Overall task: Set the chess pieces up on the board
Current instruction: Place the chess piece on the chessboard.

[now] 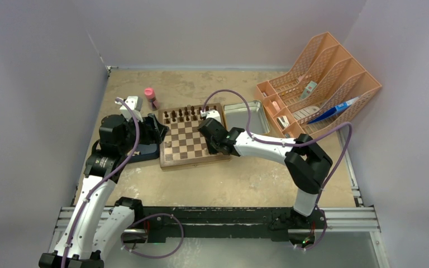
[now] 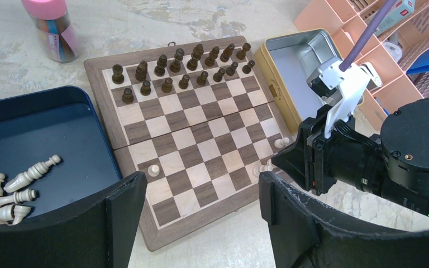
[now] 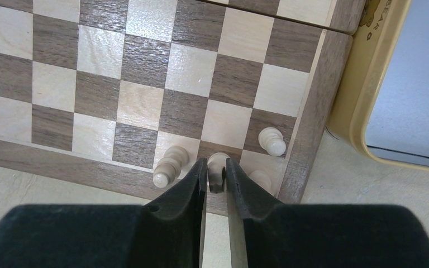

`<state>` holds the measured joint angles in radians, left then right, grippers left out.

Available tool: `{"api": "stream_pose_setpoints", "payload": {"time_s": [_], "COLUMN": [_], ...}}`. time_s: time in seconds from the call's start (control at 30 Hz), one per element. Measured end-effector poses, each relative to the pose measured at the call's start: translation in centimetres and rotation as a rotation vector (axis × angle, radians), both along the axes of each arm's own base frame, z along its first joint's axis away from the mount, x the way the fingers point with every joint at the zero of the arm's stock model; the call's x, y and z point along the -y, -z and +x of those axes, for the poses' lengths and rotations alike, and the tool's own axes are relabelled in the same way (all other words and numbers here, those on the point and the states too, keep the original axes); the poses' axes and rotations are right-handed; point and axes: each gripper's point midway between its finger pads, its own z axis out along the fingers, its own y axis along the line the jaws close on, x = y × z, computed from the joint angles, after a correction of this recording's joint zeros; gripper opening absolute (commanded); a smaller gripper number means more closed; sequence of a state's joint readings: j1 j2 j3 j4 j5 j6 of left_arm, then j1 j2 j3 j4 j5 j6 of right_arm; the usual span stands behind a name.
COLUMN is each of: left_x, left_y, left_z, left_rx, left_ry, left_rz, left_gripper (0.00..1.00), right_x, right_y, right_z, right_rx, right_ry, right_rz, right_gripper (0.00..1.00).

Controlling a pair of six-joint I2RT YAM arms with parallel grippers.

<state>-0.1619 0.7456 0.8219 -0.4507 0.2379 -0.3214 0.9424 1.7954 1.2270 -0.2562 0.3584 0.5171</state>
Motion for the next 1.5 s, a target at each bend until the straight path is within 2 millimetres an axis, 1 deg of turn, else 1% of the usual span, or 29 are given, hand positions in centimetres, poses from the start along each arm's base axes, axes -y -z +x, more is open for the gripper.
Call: {"api": "stream_pose_setpoints", "payload": {"time_s": [0.5, 0.6, 0.77, 0.87, 0.9, 1.0, 1.07, 1.13, 1.23, 1.37, 1.43, 1.5], "left_x": [0.0, -0.1, -0.3, -0.4, -0.5, -0.7, -0.7, -0.6, -0.4, 0.1, 0.2, 0.2], "left_y": [0.1, 0.3, 1.5, 3.0, 4.0, 7.1, 8.9, 10.7, 12.7, 14.1, 14.5, 14.8], "left_z": [0.0, 0.2, 0.8, 1.3, 1.4, 1.8, 2.0, 2.1, 2.0, 2.6, 3.0, 3.7], "left_rx": [-0.001, -0.009, -0.057, -0.120, -0.163, -0.299, -0.383, -0.457, -0.549, -0.626, -0.649, -0.670], "left_ry": [-0.003, -0.006, -0.027, -0.049, -0.060, -0.083, -0.090, -0.092, -0.078, -0.057, -0.053, -0.049], "left_rz": [0.002, 0.004, 0.011, 0.015, 0.020, 0.043, 0.055, 0.066, 0.078, 0.084, 0.090, 0.101], "left_gripper": [0.72, 0.69, 0.65, 0.63, 0.62, 0.55, 0.54, 0.54, 0.51, 0.46, 0.43, 0.39], "right_x": [-0.1, -0.1, -0.3, -0.4, -0.5, -0.4, -0.2, -0.1, -0.1, 0.6, 0.9, 1.2], "right_y": [0.4, 0.4, -0.3, -1.1, -1.4, -2.9, -4.2, -6.2, -10.0, -15.1, -16.7, -17.8], "right_z": [-0.1, -0.2, -0.2, 0.0, 0.0, 0.0, 0.0, 0.1, 0.1, -0.7, -0.9, -1.1], "right_rx": [-0.013, -0.015, -0.018, -0.010, -0.007, 0.010, 0.031, 0.065, 0.135, 0.238, 0.276, 0.303], "right_ry": [-0.006, -0.006, -0.004, -0.002, -0.002, -0.002, 0.001, 0.004, 0.000, -0.017, -0.023, -0.027], "right_rz": [-0.003, -0.007, -0.005, 0.005, 0.010, 0.032, 0.051, 0.086, 0.177, 0.322, 0.368, 0.399], "right_gripper": [0.24, 0.28, 0.33, 0.34, 0.35, 0.35, 0.35, 0.35, 0.35, 0.35, 0.35, 0.34]}}
